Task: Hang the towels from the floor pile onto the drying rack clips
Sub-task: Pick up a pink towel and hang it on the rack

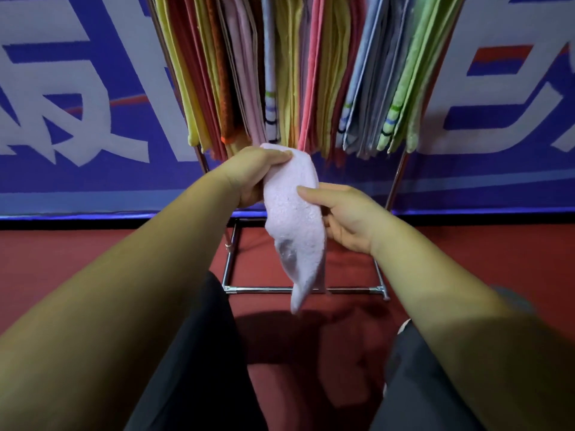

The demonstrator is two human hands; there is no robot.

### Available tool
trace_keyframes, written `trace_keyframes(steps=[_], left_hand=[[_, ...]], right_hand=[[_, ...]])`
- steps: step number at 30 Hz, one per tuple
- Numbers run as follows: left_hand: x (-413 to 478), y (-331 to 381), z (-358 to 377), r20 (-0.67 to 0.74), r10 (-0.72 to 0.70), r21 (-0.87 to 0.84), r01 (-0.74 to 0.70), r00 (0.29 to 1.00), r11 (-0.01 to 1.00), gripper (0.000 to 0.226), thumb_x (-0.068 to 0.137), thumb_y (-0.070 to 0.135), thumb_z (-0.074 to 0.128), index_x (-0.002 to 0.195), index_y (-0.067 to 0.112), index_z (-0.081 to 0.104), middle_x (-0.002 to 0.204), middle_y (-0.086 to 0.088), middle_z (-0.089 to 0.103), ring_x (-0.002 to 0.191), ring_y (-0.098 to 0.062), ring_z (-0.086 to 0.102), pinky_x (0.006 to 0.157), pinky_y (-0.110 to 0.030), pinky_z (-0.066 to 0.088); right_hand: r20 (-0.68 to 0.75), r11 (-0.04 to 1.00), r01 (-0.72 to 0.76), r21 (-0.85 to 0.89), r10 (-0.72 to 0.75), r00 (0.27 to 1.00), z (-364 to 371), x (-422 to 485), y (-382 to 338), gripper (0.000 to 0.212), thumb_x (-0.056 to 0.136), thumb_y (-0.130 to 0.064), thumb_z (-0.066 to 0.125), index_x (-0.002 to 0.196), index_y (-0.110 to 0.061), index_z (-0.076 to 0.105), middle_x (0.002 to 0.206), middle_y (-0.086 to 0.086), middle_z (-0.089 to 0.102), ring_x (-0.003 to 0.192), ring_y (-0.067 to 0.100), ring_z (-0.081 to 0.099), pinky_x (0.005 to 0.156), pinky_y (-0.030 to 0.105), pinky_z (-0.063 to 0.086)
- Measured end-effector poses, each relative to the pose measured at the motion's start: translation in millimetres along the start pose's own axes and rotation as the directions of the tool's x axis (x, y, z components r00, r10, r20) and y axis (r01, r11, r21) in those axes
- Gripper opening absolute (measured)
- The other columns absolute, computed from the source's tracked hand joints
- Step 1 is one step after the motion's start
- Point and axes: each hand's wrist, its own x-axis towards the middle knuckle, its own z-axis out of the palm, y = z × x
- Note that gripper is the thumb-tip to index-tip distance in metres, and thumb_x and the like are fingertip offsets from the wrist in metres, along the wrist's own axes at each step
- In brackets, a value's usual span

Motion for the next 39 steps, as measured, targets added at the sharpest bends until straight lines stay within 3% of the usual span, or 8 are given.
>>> trace_keyframes(steps=[3, 6, 8, 11, 14, 21, 24, 39], left_hand=[[12, -20, 3, 0.058, -0.075, 0.041, 0.072, 0.996, 0.997, 0.054, 0.098, 0.054, 0.067, 0.121, 0.006, 0.072, 0.119, -0.022, 0.076, 0.111, -0.039, 0.075, 0.102, -0.056, 0.057], [28, -52, 7, 0.015, -0.197, 0.151, 0.193, 0.98, 0.97, 0.073, 0.095, 0.078, 0.05, 0.095, 0.008, 0.071, 0.081, -0.009, 0.077, 0.074, -0.027, 0.075, 0.08, -0.042, 0.062], [42, -78, 11, -0.087, -0.232, 0.236, 0.247, 0.969, 0.94, 0.068, 0.105, 0.068, 0.038, 0.1, 0.007, 0.066, 0.075, -0.003, 0.073, 0.061, -0.023, 0.068, 0.07, -0.036, 0.057], [51, -111, 13, -0.165, -0.331, 0.351, 0.369, 0.929, 0.86, 0.037, 0.107, 0.034, 0.04, 0.111, 0.006, 0.064, 0.114, -0.012, 0.076, 0.089, -0.031, 0.075, 0.086, -0.041, 0.06], [61, -129, 18, -0.04, -0.415, 0.569, 0.362, 0.909, 0.739, 0.018, 0.098, 0.016, 0.05, 0.1, 0.002, 0.062, 0.109, -0.014, 0.074, 0.095, -0.026, 0.079, 0.095, -0.044, 0.059], [77, -140, 68, 0.29, -0.209, 0.71, -0.064, 0.934, 0.701, 0.041, 0.065, 0.042, 0.078, 0.098, 0.018, 0.079, 0.098, 0.002, 0.08, 0.095, -0.022, 0.074, 0.095, -0.04, 0.059], [86, -145, 81, 0.211, -0.027, 0.682, -0.127, 0.977, 0.72, 0.031, 0.083, 0.035, 0.084, 0.109, 0.02, 0.075, 0.108, -0.001, 0.078, 0.101, -0.02, 0.072, 0.095, -0.038, 0.057], [97, -166, 87, -0.163, 0.221, 0.713, -0.04, 0.962, 0.7, 0.024, 0.106, 0.027, 0.048, 0.114, 0.007, 0.057, 0.114, -0.024, 0.063, 0.106, -0.042, 0.058, 0.076, -0.036, 0.033]], right_hand=[[-0.025, 0.995, 0.006, 0.096, -0.003, 1.0, -9, 14, 17, 0.03, 0.104, -0.024, 0.066, 0.133, -0.017, 0.07, 0.122, 0.01, 0.079, 0.116, 0.029, 0.075, 0.1, 0.045, 0.058], [-0.107, 0.957, -0.006, 0.289, 0.038, 0.993, -21, 32, 42, 0.029, 0.108, -0.026, 0.061, 0.135, -0.017, 0.069, 0.121, 0.011, 0.079, 0.111, 0.028, 0.077, 0.096, 0.045, 0.061], [-0.196, 0.905, -0.037, 0.424, 0.132, 0.972, -29, 48, 60, 0.029, 0.11, -0.026, 0.058, 0.135, -0.017, 0.067, 0.114, 0.01, 0.08, 0.102, 0.025, 0.078, 0.087, 0.041, 0.062], [-0.289, 0.812, -0.094, 0.576, 0.31, 0.906, -35, 67, 73, 0.035, 0.111, -0.028, 0.054, 0.142, -0.014, 0.062, 0.124, 0.011, 0.076, 0.095, 0.023, 0.076, 0.076, 0.04, 0.059], [-0.326, 0.772, -0.095, 0.629, 0.372, 0.869, -42, 87, 76, 0.035, 0.11, -0.028, 0.052, 0.141, -0.019, 0.064, 0.131, 0.01, 0.073, 0.103, 0.026, 0.074, 0.083, 0.045, 0.06], [-0.36, 0.728, -0.009, 0.686, 0.35, 0.865, -63, 113, 65, 0.055, 0.11, -0.031, 0.047, 0.16, -0.01, 0.042, 0.163, 0.011, 0.047, 0.148, 0.031, 0.049, 0.102, 0.046, 0.05], [-0.406, 0.602, 0.143, 0.785, 0.327, 0.853, -65, 121, 59, 0.053, 0.11, -0.03, 0.051, 0.159, -0.013, 0.045, 0.162, 0.011, 0.05, 0.146, 0.031, 0.051, 0.119, 0.055, 0.041], [-0.46, 0.576, 0.267, 0.773, 0.219, 0.86, -82, 94, 64, 0.033, 0.107, -0.008, 0.057, 0.14, -0.002, 0.059, 0.13, 0.025, 0.068, 0.115, 0.036, 0.07, 0.103, 0.054, 0.057]])
